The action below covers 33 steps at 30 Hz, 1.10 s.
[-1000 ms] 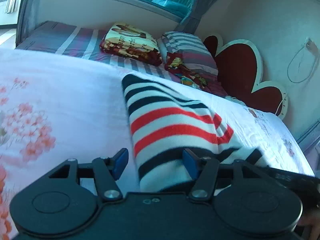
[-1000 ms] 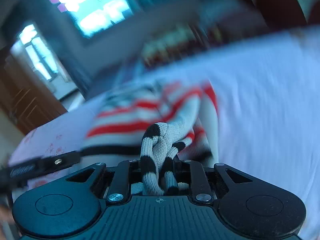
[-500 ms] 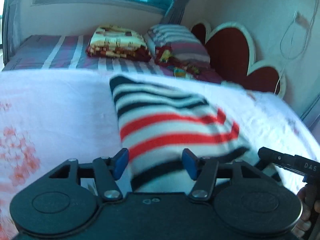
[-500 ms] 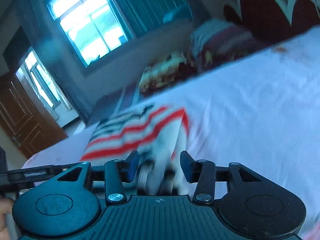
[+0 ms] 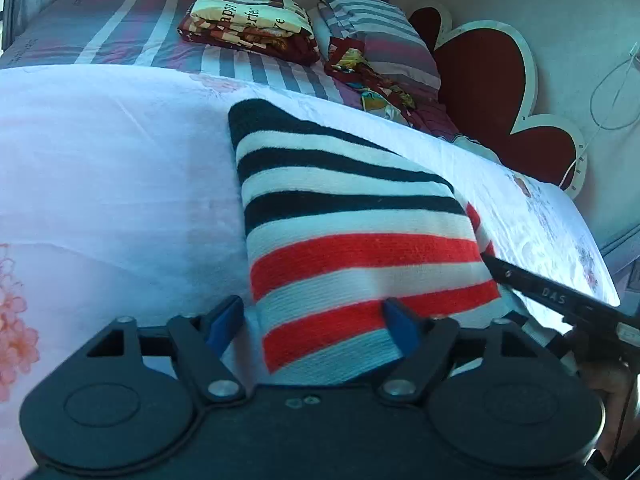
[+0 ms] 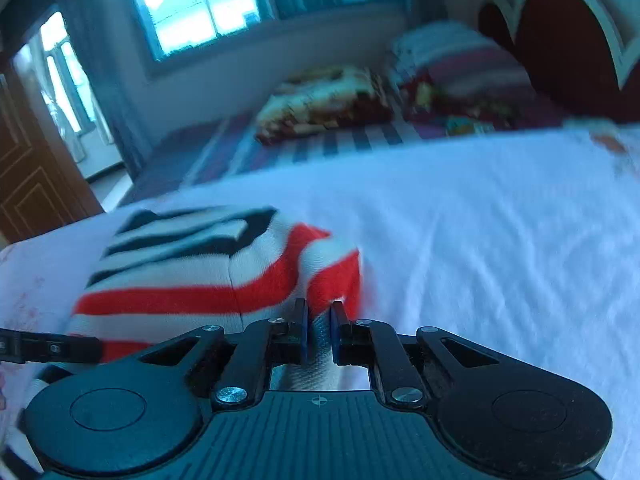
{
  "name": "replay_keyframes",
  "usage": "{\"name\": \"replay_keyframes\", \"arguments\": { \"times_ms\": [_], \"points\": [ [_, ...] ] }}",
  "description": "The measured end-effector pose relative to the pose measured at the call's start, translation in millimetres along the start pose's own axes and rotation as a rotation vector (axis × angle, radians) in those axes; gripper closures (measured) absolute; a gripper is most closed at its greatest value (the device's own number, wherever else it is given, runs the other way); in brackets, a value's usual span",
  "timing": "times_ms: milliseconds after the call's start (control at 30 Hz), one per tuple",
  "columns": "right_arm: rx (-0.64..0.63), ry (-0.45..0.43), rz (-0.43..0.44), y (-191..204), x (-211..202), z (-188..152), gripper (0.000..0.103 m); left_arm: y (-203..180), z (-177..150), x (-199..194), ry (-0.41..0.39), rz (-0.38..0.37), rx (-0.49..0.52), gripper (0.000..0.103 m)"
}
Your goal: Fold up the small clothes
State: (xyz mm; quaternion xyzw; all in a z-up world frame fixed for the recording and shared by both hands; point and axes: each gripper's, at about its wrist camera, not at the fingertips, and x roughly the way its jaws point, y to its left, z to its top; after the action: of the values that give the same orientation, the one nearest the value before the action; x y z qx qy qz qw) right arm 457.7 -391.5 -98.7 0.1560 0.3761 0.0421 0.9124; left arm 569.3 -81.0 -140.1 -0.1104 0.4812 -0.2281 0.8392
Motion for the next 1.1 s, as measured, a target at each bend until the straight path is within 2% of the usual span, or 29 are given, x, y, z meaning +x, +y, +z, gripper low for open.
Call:
{"name": "replay_keyframes", "arguments": {
  "times_ms": [67,100,200,300,400,467,567,667,733,800,867,933,967,1033,1100],
  "points": [
    [0.015,0.013,0.011,-1.0,-8.7,-3.0,0.093,-1.6,-1.5,-3.8,0.005,0.005,0.012,0.025],
    [0.026,0.008,0.013,-1.3,-18.3,-2.0,0.093,-2.3,-2.6,-10.2,0.001,0.005,0.016,0.031],
    [0.079,-0.030,0.075,-3.8,-64.9,-4.3,0.092,-4.1,-15.7,-40.9,-0.033,-0.008,0.041,0.039],
    [0.066,-0.036,0.128,5.3,-104.7,-16.3,0.092,-3.5,-38.3,-63.9,-0.046,-0.045,0.024,0.041],
    [0.066,-0.037,0.169,15.7,-126.8,-33.3,0.092,-7.9,-60.4,-73.0,-0.049,-0.041,0.023,0.040],
    [0.042,-0.011,0.161,23.0,-125.1,-42.6,0.092,-6.8,-69.4,-74.6,-0.047,-0.033,-0.002,0.038],
    [0.038,0.041,0.079,21.5,-111.4,-56.9,0.093,-6.8,-76.6,-75.3,-0.038,-0.001,-0.005,0.036],
    [0.095,0.057,0.062,10.3,-103.8,-69.0,0.093,-7.5,-82.6,-74.5,-0.041,0.038,0.031,0.033],
    [0.086,0.054,0.048,11.2,-98.5,-75.7,0.093,-4.5,-85.3,-70.0,-0.043,0.045,0.029,0.031],
    [0.130,0.051,0.051,9.5,-95.0,-78.5,0.093,-0.3,-88.1,-66.4,-0.054,0.060,0.042,0.025],
    [0.118,0.053,0.041,11.8,-96.8,-76.5,0.093,0.6,-88.8,-67.6,-0.052,0.060,0.043,0.025],
    [0.118,0.057,0.032,13.9,-103.2,-71.2,0.092,-5.3,-86.8,-75.9,-0.042,0.081,0.046,0.031],
    [0.121,0.027,0.034,15.4,-113.7,-67.5,0.092,-9.0,-86.1,-84.5,-0.046,0.080,0.042,0.036],
    [0.096,-0.023,0.040,23.1,-135.3,-65.3,0.092,-15.1,-88.1,-96.6,-0.067,0.091,0.061,0.034],
    [0.060,-0.029,0.050,31.5,-143.3,-64.5,0.092,-16.4,-92.5,-99.7,-0.065,0.086,0.059,0.032]
  ]
}}
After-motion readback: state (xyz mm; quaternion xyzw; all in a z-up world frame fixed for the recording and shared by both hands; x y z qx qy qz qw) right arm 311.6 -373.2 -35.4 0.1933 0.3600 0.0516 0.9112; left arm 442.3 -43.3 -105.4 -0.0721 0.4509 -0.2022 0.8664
